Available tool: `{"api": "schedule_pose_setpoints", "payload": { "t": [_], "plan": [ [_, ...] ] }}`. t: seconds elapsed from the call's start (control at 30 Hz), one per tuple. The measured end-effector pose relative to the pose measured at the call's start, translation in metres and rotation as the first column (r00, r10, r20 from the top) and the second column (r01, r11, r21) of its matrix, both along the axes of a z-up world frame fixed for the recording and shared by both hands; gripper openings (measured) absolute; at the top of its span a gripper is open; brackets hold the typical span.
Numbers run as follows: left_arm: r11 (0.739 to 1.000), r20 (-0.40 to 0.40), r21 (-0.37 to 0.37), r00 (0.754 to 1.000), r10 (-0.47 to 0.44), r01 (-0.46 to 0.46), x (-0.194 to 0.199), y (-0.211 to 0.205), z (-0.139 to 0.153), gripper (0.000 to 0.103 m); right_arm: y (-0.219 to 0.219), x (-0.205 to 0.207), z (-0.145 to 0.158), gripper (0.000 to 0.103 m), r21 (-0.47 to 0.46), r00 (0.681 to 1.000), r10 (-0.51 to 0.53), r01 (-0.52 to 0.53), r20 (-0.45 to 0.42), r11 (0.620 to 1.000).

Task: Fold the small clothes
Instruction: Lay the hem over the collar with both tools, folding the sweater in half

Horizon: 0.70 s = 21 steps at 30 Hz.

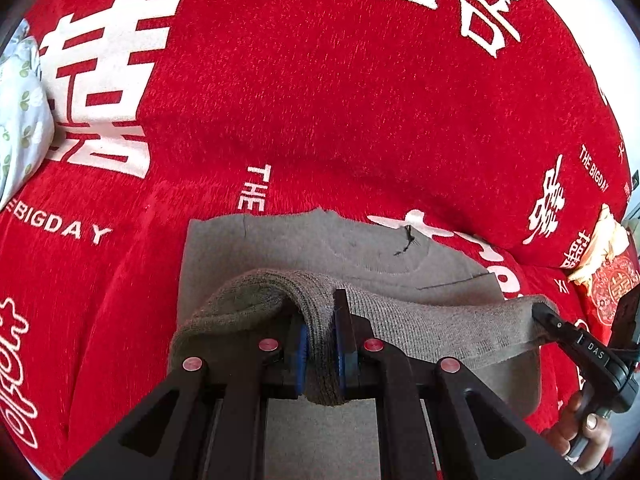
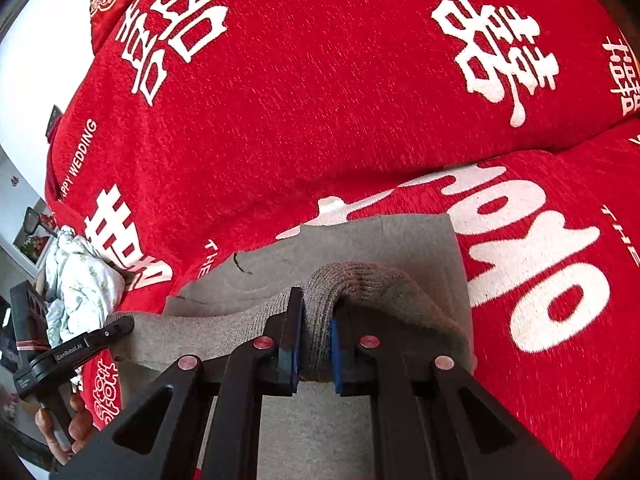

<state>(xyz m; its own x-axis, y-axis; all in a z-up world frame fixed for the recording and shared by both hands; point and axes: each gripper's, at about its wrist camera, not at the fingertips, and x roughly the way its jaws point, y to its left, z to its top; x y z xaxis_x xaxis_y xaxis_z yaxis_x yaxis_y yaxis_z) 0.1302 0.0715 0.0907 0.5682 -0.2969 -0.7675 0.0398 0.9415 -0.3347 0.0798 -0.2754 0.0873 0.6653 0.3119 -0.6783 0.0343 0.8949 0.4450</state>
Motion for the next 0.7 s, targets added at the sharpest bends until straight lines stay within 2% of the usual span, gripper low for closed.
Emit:
{"api": "schedule_pose_setpoints", "payload": {
  "t": [0.7],
  "plan": [
    [1.0, -0.085, -0.01, 0.996, 0.014, -0.015, 0.06, -0.004, -0.041, 0.012, -0.005, 0.055, -0.039, 0.013, -0.001, 0.997, -0.022, 0.022, -0.077, 1.0]
  ]
}}
